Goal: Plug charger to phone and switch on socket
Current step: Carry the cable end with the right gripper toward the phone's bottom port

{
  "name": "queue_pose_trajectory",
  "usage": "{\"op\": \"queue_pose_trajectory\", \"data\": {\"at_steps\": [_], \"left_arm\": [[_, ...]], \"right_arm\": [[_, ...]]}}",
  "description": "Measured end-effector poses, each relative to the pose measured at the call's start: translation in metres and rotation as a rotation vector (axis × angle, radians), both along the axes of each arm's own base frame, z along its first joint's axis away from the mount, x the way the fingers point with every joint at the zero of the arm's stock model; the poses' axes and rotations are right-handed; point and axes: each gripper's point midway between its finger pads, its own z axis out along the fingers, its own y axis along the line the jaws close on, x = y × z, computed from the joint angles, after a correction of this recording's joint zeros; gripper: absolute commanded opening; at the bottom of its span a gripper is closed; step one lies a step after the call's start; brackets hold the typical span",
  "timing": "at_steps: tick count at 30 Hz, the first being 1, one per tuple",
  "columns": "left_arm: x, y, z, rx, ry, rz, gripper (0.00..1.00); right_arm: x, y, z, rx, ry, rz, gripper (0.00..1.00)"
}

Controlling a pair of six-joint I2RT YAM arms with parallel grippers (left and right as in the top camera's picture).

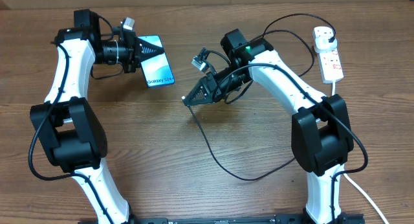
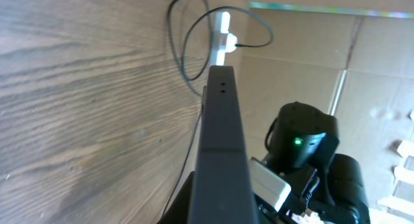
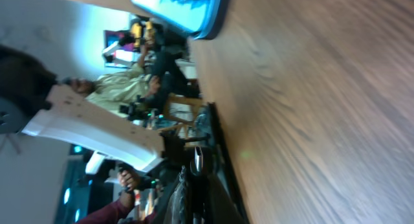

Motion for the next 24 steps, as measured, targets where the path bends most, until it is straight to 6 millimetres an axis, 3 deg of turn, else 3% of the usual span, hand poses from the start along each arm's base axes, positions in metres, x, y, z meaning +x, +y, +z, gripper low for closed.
{"op": "queue_pose_trajectory", "data": {"at_steps": [12,24], "left_arm": [[0.003,-0.008,0.021,-0.109,-0.074,-0.034,0.04],[0.002,-0.026,0.032,-0.159,-0.114,-0.083,0.05]], "right_arm": [[0.01,0.01,0.025,0.158,-0.022,0.007,0.04],[0.02,0.015,0.027,0.138,0.015,-0.022,0.04]]}}
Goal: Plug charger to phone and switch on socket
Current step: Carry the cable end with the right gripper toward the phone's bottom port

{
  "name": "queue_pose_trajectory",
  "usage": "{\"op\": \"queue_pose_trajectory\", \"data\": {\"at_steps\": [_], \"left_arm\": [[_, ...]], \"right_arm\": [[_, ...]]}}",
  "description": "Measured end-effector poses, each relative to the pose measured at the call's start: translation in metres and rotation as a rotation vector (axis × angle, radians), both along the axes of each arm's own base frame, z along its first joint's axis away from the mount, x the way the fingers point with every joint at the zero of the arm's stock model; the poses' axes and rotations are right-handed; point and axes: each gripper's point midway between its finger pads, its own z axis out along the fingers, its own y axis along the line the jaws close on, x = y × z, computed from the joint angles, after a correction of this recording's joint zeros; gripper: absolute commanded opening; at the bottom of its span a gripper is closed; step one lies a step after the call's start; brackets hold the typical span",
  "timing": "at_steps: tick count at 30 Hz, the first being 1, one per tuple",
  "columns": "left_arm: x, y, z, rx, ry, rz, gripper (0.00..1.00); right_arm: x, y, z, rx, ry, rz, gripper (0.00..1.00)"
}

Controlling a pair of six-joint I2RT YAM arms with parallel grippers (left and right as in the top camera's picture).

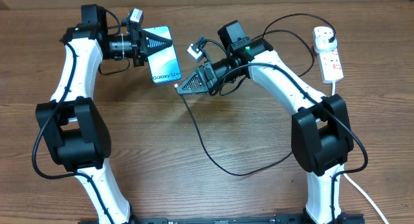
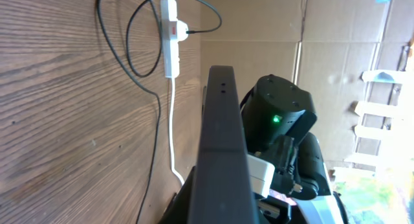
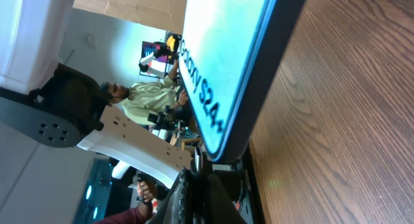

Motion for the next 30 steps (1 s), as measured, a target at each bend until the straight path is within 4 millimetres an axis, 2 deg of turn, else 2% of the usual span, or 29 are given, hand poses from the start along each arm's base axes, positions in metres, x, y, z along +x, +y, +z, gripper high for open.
{"op": "queue_pose_trajectory", "data": {"at_steps": [12,30], "left_arm": [[0.001,0.0,0.003,-0.014,-0.001,-0.001,0.04],[0.026,-0.003,0.011,-0.01,-0.017,0.042,0.05]], "right_arm": [[0.008,0.004,0.004,0.007,-0.007,-0.015,0.04],[0.017,0.008,0.008,0.016,-0.017,-0.031,0.04]]}}
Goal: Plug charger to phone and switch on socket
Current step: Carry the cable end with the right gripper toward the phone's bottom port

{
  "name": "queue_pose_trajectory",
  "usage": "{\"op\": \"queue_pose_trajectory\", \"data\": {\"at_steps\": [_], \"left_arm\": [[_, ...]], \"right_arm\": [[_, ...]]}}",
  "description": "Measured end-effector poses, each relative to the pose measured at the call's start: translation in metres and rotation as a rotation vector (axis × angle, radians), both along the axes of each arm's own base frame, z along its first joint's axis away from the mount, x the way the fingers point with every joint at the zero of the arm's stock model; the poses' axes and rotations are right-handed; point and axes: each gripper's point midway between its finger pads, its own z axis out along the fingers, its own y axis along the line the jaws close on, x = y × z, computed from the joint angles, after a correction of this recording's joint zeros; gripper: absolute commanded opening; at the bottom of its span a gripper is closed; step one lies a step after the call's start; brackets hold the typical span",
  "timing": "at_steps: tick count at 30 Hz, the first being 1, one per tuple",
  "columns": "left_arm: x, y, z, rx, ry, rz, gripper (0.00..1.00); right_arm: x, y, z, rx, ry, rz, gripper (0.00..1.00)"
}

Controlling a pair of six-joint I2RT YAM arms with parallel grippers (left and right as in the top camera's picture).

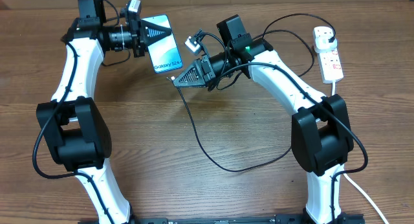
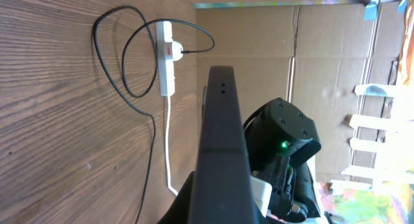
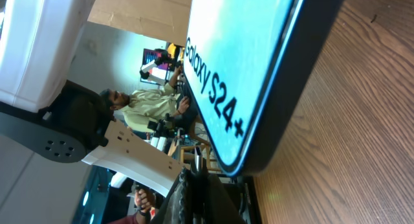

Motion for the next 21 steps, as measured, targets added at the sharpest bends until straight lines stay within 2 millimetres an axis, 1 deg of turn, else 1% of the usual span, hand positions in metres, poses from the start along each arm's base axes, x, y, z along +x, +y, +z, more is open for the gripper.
{"op": "queue_pose_trajectory", "data": {"at_steps": [4,10,17,21], "left_arm": [[0.004,0.0,0.002,-0.002,0.0,0.008,0.05],[0.003,-0.005,0.002,-0.001,-0.001,0.0,0.04],[0.003,-0.006,0.002,0.0,-0.002,-0.001,0.05],[0.003,-0.006,0.002,0.0,-0.005,-0.001,0.04]], "right_arm": [[0.002,0.0,0.0,-0.008,0.009,-0.007,0.04],[0.004,0.0,-0.001,-0.013,0.01,-0.016,0.04],[0.02,-0.009,0.002,-0.007,0.005,-0.057,0.04],[0.024,-0.011,0.004,-0.004,0.004,-0.066,0.04]]}}
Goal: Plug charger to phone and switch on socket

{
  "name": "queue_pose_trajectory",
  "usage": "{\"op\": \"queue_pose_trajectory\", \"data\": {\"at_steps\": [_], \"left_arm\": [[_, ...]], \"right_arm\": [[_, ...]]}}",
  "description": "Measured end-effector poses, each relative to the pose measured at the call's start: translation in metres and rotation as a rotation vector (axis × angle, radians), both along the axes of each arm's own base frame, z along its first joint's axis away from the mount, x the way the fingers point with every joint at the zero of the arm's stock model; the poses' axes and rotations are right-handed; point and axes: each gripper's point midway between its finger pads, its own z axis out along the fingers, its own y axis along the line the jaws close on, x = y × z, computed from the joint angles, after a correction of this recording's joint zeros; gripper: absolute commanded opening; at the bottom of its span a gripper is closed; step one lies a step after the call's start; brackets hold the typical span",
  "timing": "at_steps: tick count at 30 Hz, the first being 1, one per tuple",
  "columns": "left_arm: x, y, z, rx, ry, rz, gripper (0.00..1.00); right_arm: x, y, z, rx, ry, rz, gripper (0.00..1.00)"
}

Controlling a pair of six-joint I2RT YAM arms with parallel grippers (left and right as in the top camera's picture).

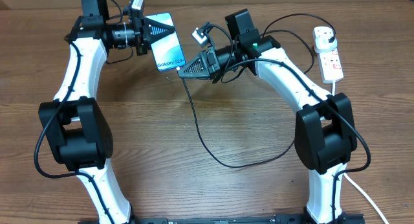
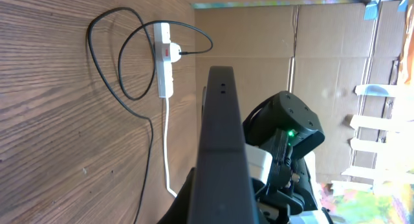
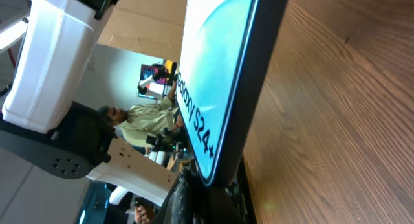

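Observation:
A phone [image 1: 167, 50] with a blue "Galaxy S24+" screen is held off the table, my left gripper [image 1: 154, 35] shut on its upper half. In the left wrist view the phone [image 2: 223, 133] shows edge-on as a dark bar. My right gripper [image 1: 184, 71] is shut on the charger plug, its tip right at the phone's lower end. In the right wrist view the phone [image 3: 217, 75] fills the frame, its bottom edge just above the dark plug [image 3: 210, 195]. The black cable [image 1: 202, 136] trails from the plug. Whether the plug is in the port is hidden.
A white power strip [image 1: 328, 54] lies at the far right of the wooden table [image 1: 149, 166], with a white adapter plugged in at its top end. The strip [image 2: 164, 62] and cable loops also show in the left wrist view. Cardboard walls stand behind.
My right gripper with the plug has moved further back and slightly right. The phone has shifted a little right with it, and its bottom end now sits directly over the plug.
The phone was held in my left gripper with the plug in my right, a clear gap between them. Then both were further back and closer together. Then the plug's tip stood near the phone's lower corner, and now it is at the bottom edge.

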Motion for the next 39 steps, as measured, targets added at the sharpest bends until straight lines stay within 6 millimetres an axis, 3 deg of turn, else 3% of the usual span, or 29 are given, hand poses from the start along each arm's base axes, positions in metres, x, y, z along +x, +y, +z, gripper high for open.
{"op": "queue_pose_trajectory", "data": {"at_steps": [12,21,39], "left_arm": [[0.0,-0.001,-0.001,0.006,0.0,0.002,0.05],[0.005,-0.017,0.003,0.02,-0.052,-0.014,0.04],[0.006,-0.017,0.003,0.014,-0.025,-0.006,0.04]], "right_arm": [[0.001,0.0,0.0,-0.011,0.024,-0.01,0.04],[0.001,0.0,-0.001,-0.014,0.027,-0.011,0.04],[0.002,0.001,-0.001,-0.013,0.021,-0.012,0.04]]}}
